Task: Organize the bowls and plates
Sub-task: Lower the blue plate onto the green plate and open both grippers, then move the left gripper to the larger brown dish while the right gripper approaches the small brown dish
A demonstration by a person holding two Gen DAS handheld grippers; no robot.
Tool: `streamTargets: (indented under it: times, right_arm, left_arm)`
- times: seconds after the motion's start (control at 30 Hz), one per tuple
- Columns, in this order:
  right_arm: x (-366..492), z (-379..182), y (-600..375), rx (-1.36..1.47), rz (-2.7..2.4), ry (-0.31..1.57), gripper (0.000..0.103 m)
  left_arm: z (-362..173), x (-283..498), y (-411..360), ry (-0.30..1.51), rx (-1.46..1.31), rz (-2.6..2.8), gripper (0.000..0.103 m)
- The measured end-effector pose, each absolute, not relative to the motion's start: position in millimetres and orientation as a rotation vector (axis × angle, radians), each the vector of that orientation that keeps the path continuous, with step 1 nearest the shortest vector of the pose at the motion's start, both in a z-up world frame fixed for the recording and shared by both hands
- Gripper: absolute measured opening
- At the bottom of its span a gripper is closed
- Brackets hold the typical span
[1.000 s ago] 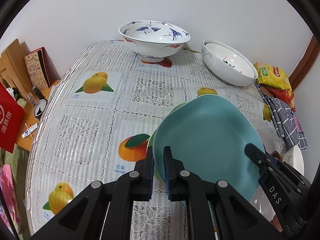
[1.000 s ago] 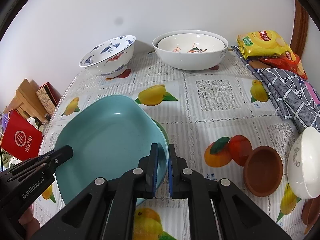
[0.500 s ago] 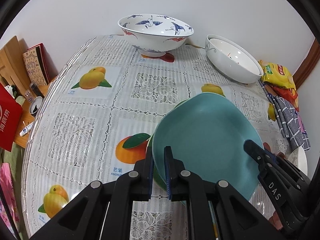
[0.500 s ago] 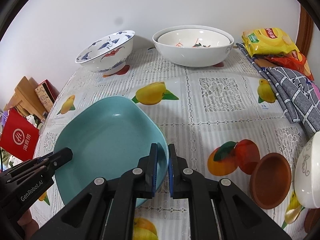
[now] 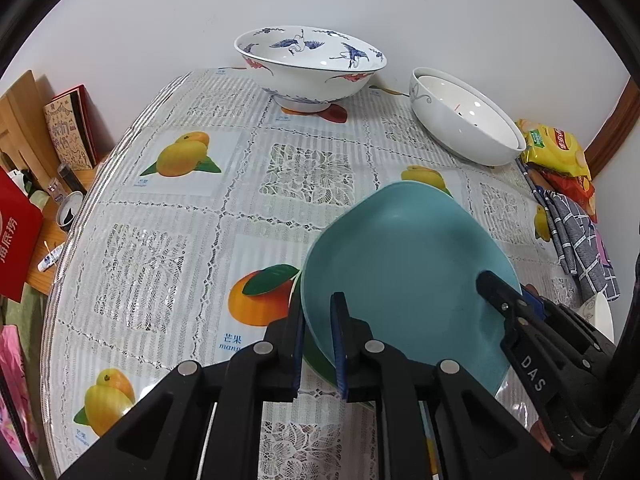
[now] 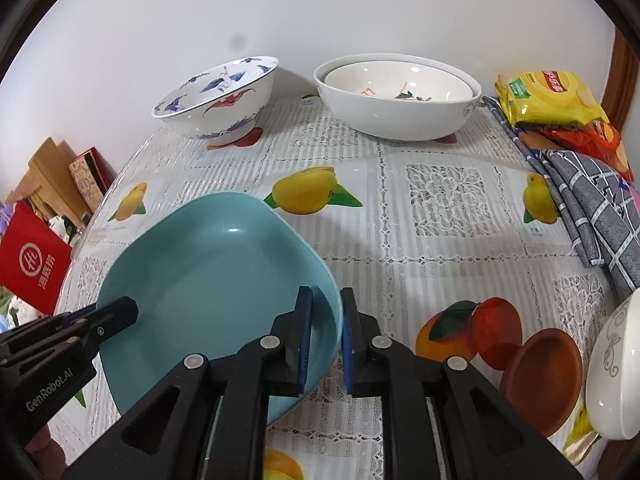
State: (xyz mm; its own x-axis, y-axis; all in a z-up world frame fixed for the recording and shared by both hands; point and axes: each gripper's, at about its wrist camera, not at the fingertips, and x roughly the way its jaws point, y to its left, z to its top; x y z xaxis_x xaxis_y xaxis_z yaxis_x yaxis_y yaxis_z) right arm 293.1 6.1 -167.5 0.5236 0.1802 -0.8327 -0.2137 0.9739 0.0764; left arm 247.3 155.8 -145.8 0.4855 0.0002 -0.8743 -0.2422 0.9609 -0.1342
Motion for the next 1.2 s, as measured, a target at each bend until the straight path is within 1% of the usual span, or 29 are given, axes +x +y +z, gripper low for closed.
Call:
streamTargets:
  times: [0.17,0.23,0.33,0.4,0.8,0.93,1.03,1.2]
  right_arm:
    - [291.4,-166.6,7.7,-0.043,0.240,0.988,0.019]
    - [290.3,-165.3,7.2,-0.036,0.244,0.990,0.024]
    - [286.1,-161.0,8.1,-0.043,0.243,0.979,0.027]
    - [282.6,-157.5,8.5,-0.042,0.244,0.971,0.030]
    - [254.2,-134.5,-2.5,-0.030,0.235,0.945,0.032]
    - [238.6,-118.5,-22.0,-0.024,0.192,0.905,0.039]
    - [223.3,-102.1,-43.9,-0.028,0.137,0.858,0.050]
    - [196.6,-77.5,-89.9,-0.007,0.046,0.799,0.051]
  left_arm:
    - [-143.0,244.0,155.1,1.062,-0.257,0.134,0.015]
    - [-141.5,241.8,154.1,1.065,-0.256,0.130,0.017]
    - [-138.1,238.0,153.9,1.061,-0.241,0.142,0.023]
    - [-135.8,234.7,154.8,1.054,-0.247,0.132,0.024]
    - [-113.5,214.7,140.8,1.030,-0.219,0.108,0.024]
    - [-102.2,206.6,127.7,1.015,-0.209,0.088,0.024]
    - [-92.7,200.3,113.8,1.000,-0.193,0.073,0.029]
    - [-80.2,193.4,86.9,0.985,-0.174,0.038,0.030]
